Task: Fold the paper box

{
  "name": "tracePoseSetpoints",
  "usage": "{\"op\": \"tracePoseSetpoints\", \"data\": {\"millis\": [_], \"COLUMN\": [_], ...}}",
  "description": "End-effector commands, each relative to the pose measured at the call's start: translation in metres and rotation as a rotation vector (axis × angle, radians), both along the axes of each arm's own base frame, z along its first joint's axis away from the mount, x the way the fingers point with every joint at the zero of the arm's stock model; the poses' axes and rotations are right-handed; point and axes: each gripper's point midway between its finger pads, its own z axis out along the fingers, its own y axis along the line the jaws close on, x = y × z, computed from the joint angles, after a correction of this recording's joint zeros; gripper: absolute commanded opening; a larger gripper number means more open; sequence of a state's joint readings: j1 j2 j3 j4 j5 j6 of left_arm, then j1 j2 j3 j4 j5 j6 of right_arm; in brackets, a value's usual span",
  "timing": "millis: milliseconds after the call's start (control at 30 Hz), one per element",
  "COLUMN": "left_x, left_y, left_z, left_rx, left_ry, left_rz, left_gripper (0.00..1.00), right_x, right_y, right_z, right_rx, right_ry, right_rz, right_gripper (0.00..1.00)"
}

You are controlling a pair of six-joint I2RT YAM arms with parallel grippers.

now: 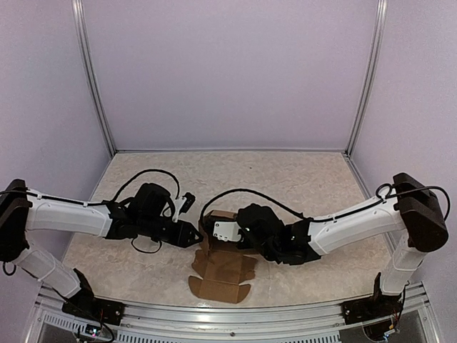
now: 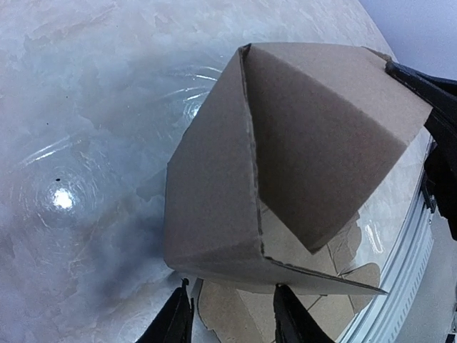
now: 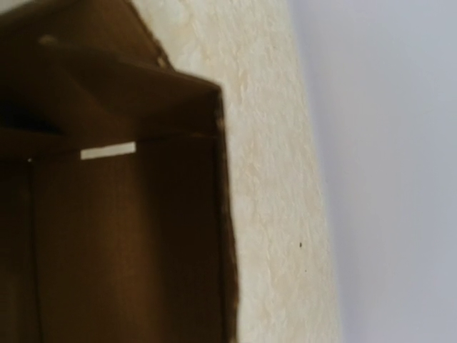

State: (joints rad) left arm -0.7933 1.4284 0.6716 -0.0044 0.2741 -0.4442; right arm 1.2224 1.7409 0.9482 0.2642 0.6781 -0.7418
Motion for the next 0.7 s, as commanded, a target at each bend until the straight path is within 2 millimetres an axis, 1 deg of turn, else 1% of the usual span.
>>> {"op": "tracePoseSetpoints", "data": {"millis": [0,133,333,533,667], "left_x": [0.002,0.003,0.009,0.008,0.005], "left_y": [-0.008,-0.010,-0.013,-0.017,-0.020], "left_z": [-0.001,-0.003,-0.006,-0.009,-0.009], "left_rx": [0.006,0.017,0.035,0.058,0.054], "left_ry": [-0.039,-0.066,-0.111,-0.153,-0.181], "left_rz": [-0.003,0.005,0.011,0.004,0.004], "left_gripper": [0.41,0.48,0.53,0.54,0.54], "right_x": [-0.011,-0.013,-0.019,-0.025,-0.030], "right_y": [-0.001,-0.003,-0.002,0.000,0.001], "right_z": [-0.006,-0.009,-0.006,-0.006,-0.016], "right_rx": [0.007,-0.005,-0.001,0.003,-0.020], "right_ry": [0.013,0.012,0.014,0.024,0.031], "right_rz": [0.003,0.003,0.013,0.021,0.020], "right_gripper": [0.00,0.00,0.00,0.00,0.00]}}
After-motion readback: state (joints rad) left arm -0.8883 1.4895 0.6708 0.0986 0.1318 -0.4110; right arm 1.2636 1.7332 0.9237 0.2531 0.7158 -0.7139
